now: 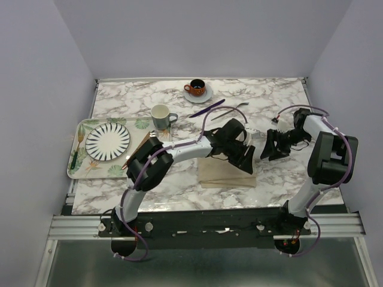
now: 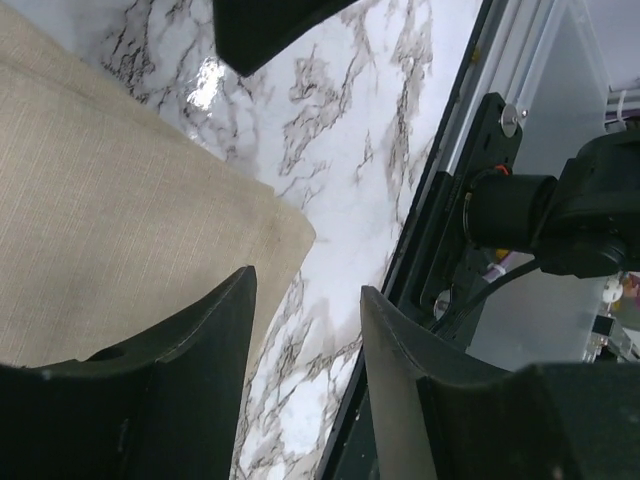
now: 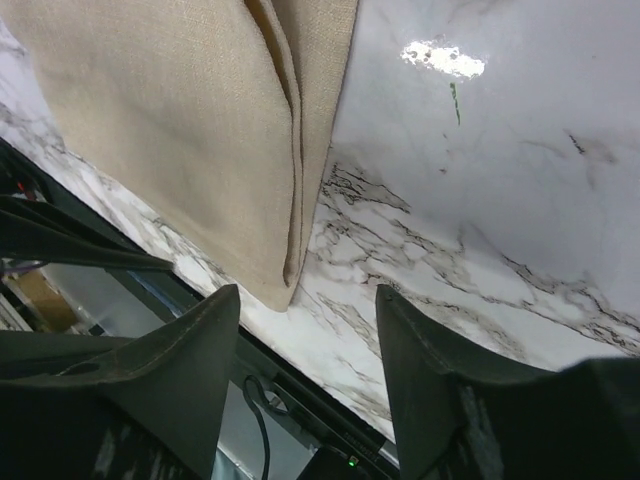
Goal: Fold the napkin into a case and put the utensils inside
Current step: Smooth out the lower triangle-folded napkin at the center of the board.
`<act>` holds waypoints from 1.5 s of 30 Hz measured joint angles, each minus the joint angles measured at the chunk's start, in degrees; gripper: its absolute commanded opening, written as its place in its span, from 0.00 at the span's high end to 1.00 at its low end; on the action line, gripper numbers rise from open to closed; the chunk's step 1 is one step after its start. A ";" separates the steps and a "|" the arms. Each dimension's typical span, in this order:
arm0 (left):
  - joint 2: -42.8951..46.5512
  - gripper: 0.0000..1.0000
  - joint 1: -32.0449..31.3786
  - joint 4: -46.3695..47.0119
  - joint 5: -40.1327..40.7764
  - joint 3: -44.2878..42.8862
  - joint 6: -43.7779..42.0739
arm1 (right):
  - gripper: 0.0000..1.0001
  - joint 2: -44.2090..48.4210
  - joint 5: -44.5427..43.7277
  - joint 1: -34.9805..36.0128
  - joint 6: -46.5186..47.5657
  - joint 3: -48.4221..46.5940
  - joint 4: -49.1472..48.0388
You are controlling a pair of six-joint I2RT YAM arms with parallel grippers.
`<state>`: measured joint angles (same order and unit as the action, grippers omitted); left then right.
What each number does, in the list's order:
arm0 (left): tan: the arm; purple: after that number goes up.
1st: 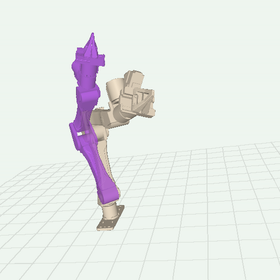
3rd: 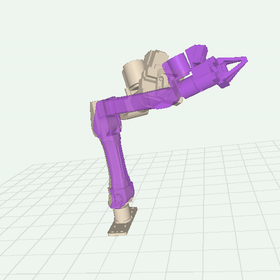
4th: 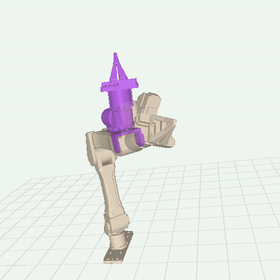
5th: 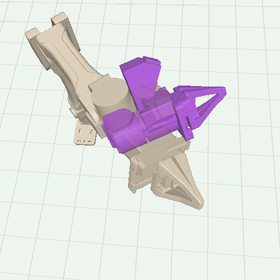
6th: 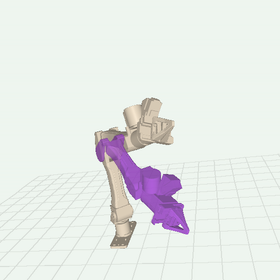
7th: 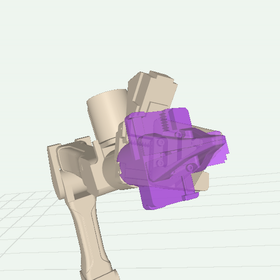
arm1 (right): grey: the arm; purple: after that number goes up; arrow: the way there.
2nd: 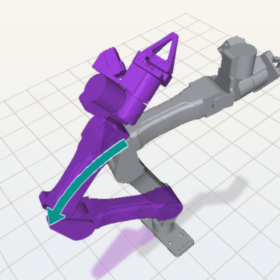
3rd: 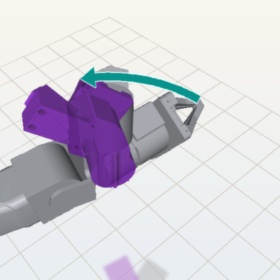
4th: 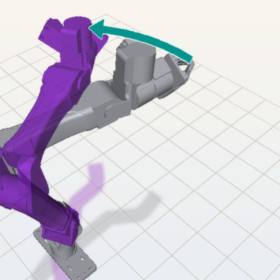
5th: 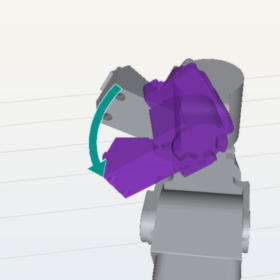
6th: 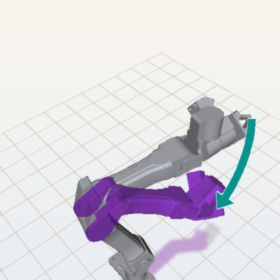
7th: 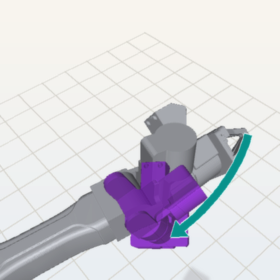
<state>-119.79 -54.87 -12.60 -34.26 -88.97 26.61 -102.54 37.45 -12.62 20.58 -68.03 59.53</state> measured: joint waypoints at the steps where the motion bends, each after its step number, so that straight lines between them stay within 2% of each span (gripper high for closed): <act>1: 0.57 0.44 0.33 0.02 -0.33 0.76 -0.24 | 0.41 -0.07 0.07 0.00 0.02 0.35 0.00; 5: 6.25 0.44 3.93 -0.83 -1.42 6.40 -1.90 | 0.43 -0.44 0.85 0.00 0.46 1.16 0.09; 11: 16.46 0.45 14.45 -4.46 -1.18 15.63 -9.20 | 0.46 -1.51 1.42 0.39 0.26 1.57 -0.22; 14: 17.94 0.45 17.64 -6.43 -0.92 18.97 -11.69 | 0.46 -2.05 1.42 1.44 -0.33 1.57 -0.85; 28: 19.76 0.45 21.64 -8.68 -0.92 25.16 -14.86 | 0.43 -5.70 -2.32 9.20 -5.20 -2.69 -6.58; 38: 19.93 0.45 22.16 -8.35 -0.92 25.16 -14.80 | 0.46 -8.44 -3.28 11.08 -6.75 -5.68 -7.91; 45: 19.93 0.45 24.24 -8.22 -0.92 25.16 -14.71 | 0.56 -10.32 -3.28 11.91 -7.41 -7.85 -8.83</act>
<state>-99.85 -30.63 -20.82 -35.18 -63.81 11.90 -112.86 34.17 -0.71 13.17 -75.88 50.70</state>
